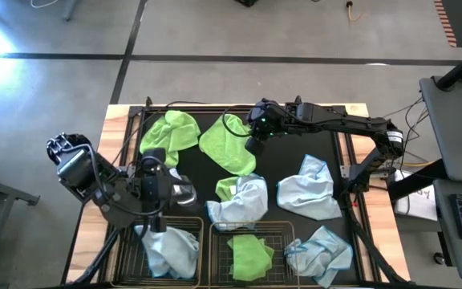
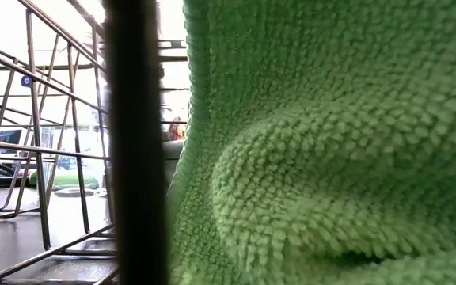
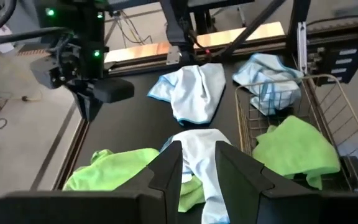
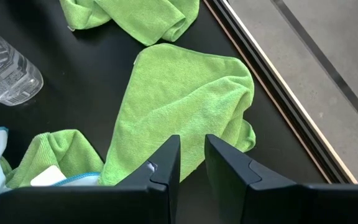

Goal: Sort microfiber towel by color & place in baskets
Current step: Put the green microfiber cloth into the right wire basket

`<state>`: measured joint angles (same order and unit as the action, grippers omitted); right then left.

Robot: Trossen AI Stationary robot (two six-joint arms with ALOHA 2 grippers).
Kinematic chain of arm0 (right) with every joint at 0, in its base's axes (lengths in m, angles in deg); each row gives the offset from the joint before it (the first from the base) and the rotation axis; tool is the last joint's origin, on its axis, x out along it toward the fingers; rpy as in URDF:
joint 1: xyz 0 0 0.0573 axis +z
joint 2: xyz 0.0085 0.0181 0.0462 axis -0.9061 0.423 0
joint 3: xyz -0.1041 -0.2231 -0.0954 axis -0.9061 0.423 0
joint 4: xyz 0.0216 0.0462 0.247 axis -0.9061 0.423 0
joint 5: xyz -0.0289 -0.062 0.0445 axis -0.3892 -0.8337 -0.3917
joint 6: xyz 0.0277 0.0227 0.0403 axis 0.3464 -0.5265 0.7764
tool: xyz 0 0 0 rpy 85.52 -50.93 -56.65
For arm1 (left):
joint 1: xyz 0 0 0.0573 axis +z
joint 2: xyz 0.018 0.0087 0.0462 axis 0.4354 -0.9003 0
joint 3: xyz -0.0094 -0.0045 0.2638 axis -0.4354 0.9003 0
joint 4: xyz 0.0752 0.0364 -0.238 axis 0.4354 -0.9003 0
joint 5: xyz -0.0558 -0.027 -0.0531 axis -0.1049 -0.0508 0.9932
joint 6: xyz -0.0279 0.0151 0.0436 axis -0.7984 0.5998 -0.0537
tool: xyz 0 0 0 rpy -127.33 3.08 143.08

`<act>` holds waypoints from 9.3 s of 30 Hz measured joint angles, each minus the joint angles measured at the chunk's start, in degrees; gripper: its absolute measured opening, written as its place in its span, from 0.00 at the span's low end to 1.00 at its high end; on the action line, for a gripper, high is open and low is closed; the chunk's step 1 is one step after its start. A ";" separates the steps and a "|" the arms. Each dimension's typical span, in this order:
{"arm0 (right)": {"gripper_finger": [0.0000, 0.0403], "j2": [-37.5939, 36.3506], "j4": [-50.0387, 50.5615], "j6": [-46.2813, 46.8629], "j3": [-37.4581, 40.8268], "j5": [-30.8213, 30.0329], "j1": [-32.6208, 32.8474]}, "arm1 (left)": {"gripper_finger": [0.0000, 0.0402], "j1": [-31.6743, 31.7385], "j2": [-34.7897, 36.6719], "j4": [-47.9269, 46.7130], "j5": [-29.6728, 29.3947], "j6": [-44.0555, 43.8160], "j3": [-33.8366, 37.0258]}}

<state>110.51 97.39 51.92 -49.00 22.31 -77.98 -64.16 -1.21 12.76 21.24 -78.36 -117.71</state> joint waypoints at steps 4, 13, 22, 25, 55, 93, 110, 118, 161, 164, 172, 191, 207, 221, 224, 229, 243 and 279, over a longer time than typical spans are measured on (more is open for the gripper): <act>0.17 0.00 -0.02 0.00 0.00 0.00 0.00 | 0.20 0.00 0.00 -0.19 -0.15 -0.77 0.00; 0.17 0.00 -0.02 0.00 0.00 0.00 0.01 | 0.20 0.00 0.04 -0.24 5.95 -0.37 -0.02; 0.17 0.00 -0.07 0.00 0.00 -0.01 0.01 | 0.20 0.11 0.00 0.18 9.25 -2.15 -0.02; 0.17 0.00 -0.30 0.05 0.00 0.01 0.00 | 0.20 0.11 0.01 0.11 9.00 -2.76 -0.02; 0.17 0.00 4.98 1.43 0.00 2.59 -1.35 | 0.13 2.50 28.13 -13.28 -10.80 -18.65 27.56; 0.17 0.00 3.91 -1.99 0.04 2.63 -3.93 | 0.13 8.02 62.07 34.75 3.07 -1.64 79.82; 0.17 0.01 3.94 -2.65 0.04 2.63 -3.93 | 0.13 31.85 62.38 18.95 -3.30 -4.01 76.45; 0.17 0.02 3.95 -2.95 0.04 2.63 -3.93 | 0.13 45.47 54.64 22.38 16.44 5.00 77.33; 0.17 0.02 5.42 -7.76 0.71 2.67 -3.93 | 0.28 78.05 14.05 26.58 47.66 25.42 78.14; 0.17 0.02 5.42 -7.76 0.72 2.65 -3.93 | 0.31 78.18 11.07 27.13 47.17 27.36 77.52; 0.17 0.02 5.40 -8.39 0.72 2.67 -3.93 | 0.34 79.12 5.16 27.91 40.87 32.05 74.67; 0.17 1.78 5.70 -10.47 0.75 2.87 -3.93 | 0.34 80.48 -4.01 36.53 40.93 31.77 72.70; 0.17 5.35 6.40 -12.07 0.76 2.64 -3.93 | 0.10 80.46 -1.94 33.75 42.29 27.50 73.16; 0.17 4.90 6.46 -12.04 0.76 2.62 -3.93 | 0.00 80.20 -0.41 28.06 49.33 23.50 72.75; 0.17 4.87 6.49 -12.04 0.76 2.61 -3.93 | 0.00 79.70 1.75 26.20 50.32 23.20 71.26; 0.17 4.85 6.55 -12.02 0.76 2.61 -3.93 | 0.00 79.14 6.94 22.64 50.36 23.18 66.87; 0.17 4.85 6.57 -10.95 0.76 2.61 -3.92 | 0.00 78.87 22.18 17.62 49.52 21.14 48.87; 0.17 4.83 6.29 -10.56 0.04 2.57 -3.91 | 0.00 32.44 1.38 25.21 55.38 14.48 5.62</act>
<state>115.35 103.69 41.37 -48.96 24.88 -81.89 -31.71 0.17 37.97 76.62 -63.88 -112.08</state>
